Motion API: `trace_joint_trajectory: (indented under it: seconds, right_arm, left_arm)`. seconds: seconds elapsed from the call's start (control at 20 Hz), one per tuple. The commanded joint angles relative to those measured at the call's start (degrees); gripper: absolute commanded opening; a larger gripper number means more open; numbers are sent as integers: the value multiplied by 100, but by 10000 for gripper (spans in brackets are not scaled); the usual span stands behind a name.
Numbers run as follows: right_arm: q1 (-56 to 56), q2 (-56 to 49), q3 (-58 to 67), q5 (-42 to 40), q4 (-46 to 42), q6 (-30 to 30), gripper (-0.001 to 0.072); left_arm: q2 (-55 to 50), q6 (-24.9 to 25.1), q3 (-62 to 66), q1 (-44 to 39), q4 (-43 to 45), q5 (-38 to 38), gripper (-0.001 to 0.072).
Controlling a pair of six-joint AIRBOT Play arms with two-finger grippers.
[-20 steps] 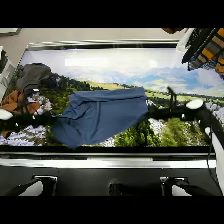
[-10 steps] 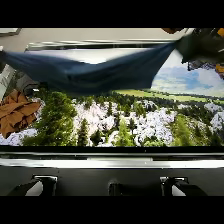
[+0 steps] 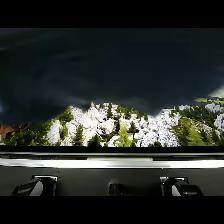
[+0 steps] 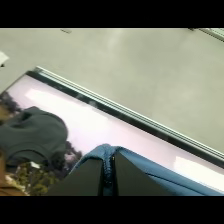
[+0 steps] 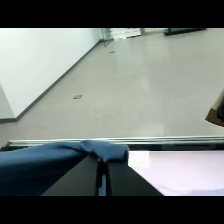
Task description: Fold the clothes and pants, and hang the long-sleeved shirts on hangers.
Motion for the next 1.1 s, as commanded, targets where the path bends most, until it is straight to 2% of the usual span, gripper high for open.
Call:
trace_joint_trajectory:
  seconds: [0.0, 0.1, 0.2, 0.4, 0.55, 0.7, 0.9, 1.05]
  right_arm:
    - [0, -90, 20, 334, -356, 645, 25]
    - [0, -627, 20, 883, -354, 964, 25]
    - [0, -1392, 20, 1480, -352, 1008, 26]
    - [4, -3121, -319, 1674, -431, 713, 26]
    - [4, -4363, -632, 1257, -487, 675, 25]
    - [4, -5364, -645, 348, -581, 680, 25]
    - [4, -6072, -645, -782, -581, 688, 25]
    - [4, -6212, -645, -599, -612, 697, 25]
  left_arm:
    - [-26, -26, 28, -4, 247, -160, 17]
    - [-468, 621, -55, -4, -297, -157, 17]
    - [-1102, 1233, -238, -37, -901, -157, 17]
    - [-2920, 1858, -715, -573, -1064, 59, 18]
    - [-4478, 1998, -765, -1010, -1064, 592, 18]
    - [-5709, 2087, -737, -1281, -1062, 1438, 18]
    - [-6422, 2162, -737, -1318, -1064, 2490, 18]
    - [-6461, 2459, -737, -1255, -1060, 2417, 18]
